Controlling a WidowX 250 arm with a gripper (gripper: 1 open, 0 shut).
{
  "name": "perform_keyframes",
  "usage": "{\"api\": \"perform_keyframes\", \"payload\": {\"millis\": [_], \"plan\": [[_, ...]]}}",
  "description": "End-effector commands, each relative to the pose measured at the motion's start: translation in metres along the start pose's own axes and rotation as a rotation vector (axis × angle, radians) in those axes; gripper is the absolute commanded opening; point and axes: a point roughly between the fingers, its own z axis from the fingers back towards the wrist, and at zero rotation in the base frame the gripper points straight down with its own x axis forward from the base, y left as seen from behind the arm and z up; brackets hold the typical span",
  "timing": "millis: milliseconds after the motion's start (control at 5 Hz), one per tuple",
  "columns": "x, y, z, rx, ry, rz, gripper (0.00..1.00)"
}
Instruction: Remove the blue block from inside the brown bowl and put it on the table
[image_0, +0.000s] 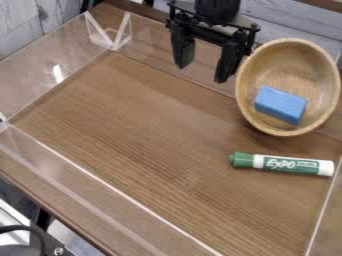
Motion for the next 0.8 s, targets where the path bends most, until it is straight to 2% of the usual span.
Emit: {"api": "perform_keyframes", "payload": {"millis": [0, 400, 600], "plan": [[0.008, -0.012, -0.001, 0.003, -0.003, -0.105, 1.00], [0.030, -0.050, 0.004, 0.020, -0.018, -0.427, 1.00], [0.036, -0.072, 0.002, 0.036, -0.033, -0.581, 1.00]]}}
